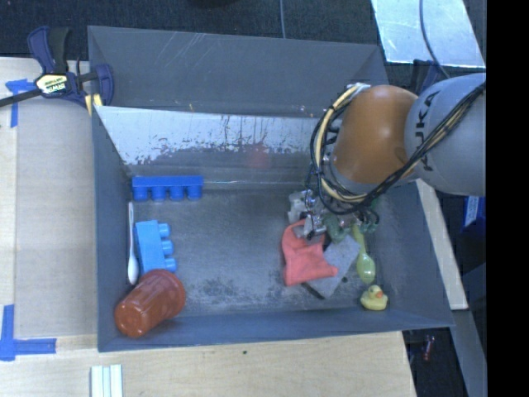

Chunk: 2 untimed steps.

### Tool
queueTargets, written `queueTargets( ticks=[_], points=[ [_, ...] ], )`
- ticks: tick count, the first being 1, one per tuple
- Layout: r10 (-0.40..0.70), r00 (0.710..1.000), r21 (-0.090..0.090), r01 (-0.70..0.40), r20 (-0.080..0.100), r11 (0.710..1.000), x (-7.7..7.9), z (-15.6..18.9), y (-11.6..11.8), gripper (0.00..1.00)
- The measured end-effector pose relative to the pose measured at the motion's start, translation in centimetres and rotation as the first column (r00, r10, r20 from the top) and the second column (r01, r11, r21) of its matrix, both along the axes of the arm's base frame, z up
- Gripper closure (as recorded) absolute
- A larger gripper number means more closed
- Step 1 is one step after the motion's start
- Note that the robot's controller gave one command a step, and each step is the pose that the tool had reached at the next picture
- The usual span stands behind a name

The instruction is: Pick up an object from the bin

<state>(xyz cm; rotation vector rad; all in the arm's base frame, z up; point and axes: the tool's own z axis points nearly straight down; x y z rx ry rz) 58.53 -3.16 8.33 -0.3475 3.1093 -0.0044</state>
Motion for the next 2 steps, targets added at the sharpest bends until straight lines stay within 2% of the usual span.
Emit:
queueTargets(
  ticks=[1, 2],
  points=[
    [0.0, 1.0, 0.0, 0.0, 0.0, 1.0, 0.0, 0.0, 0.0, 1.0],
    [0.011, 1.0, 0.001, -0.011, -0.005, 1.0, -0.5, 5.0, -1.0, 1.0]
  ],
)
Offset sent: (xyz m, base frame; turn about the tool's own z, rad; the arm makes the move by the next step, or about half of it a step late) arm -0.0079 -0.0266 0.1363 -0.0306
